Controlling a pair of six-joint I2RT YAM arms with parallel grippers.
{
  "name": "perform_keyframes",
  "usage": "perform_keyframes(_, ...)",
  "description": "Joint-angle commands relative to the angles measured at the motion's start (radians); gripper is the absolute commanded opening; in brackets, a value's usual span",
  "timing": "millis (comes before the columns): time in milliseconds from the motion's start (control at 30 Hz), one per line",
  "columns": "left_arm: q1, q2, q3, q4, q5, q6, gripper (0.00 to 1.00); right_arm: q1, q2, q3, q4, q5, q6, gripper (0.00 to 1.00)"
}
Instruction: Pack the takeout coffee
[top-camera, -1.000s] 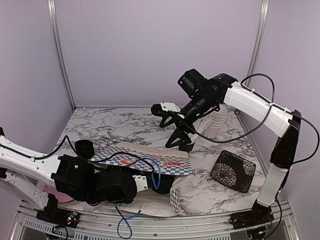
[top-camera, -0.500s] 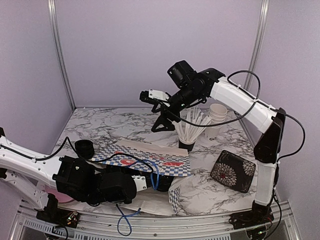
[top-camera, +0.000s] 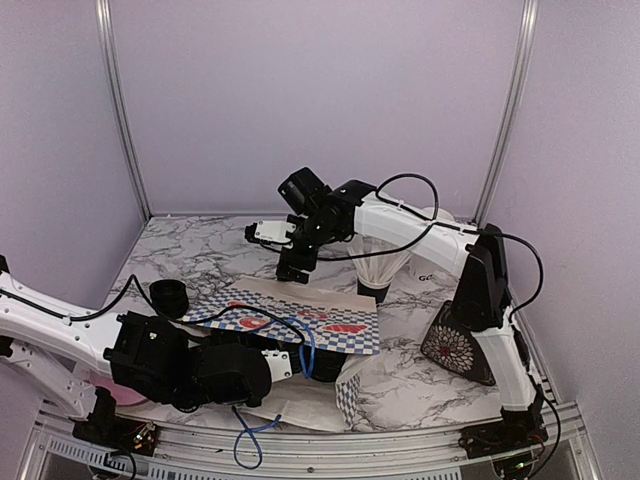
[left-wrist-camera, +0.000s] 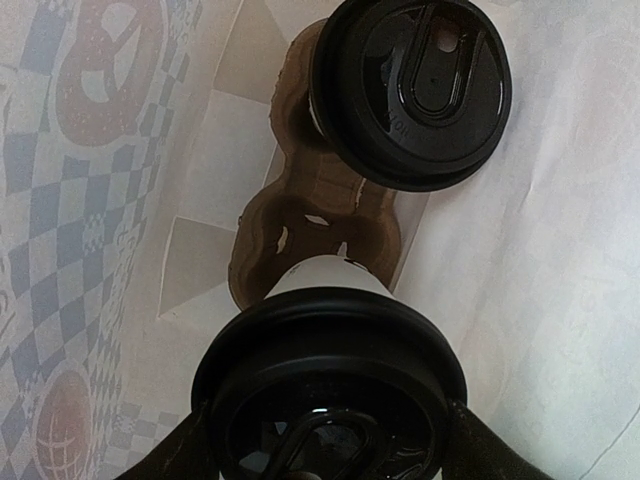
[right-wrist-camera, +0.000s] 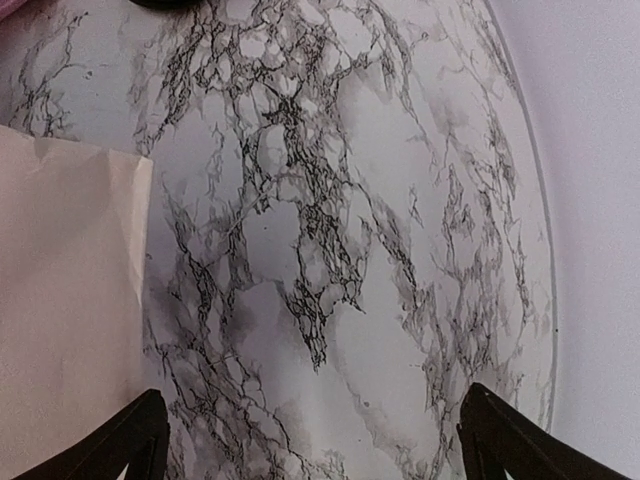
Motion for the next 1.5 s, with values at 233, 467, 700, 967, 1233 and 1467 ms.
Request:
perform_keyframes(233, 0.007, -0.022, -0.016, 0.033, -0.024, 0.013, 0.42, 0.024, 0.053, 0.002, -0.012, 0.042, -0.034, 0.99)
perform_keyframes(467, 0.007, -0.038, -0.013, 0.030, -0.028, 0.029, 0.42, 0.047, 0.084, 0.003, -0.046, -0.006, -0.051, 0.99)
perform_keyframes(700, 0.007, -0.045, -0.019, 0.024, -0.010, 0.035, 0.42, 0.054, 0.091, 0.002, -0.076, -0.049, -0.040, 0.99)
perform_keyframes(967, 0.003, -0.033, -0.025, 0.027, 0.014, 0.078, 0.42, 0.065, 0.090, 0.002, -0.076, -0.050, -0.039, 0.99)
perform_keyframes(1233, 0.002, -0.028, -0.029, 0.031, 0.063, 0.118, 0.41, 0.072, 0.100, 0.002, -0.078, -0.061, -0.038, 0.99)
perform_keyframes(1467, 0.002, -0.015, -0.034, 0.047, 0.065, 0.162, 0.41, 0.074, 0.103, 0.002, -0.078, -0.066, -0.037, 0.99)
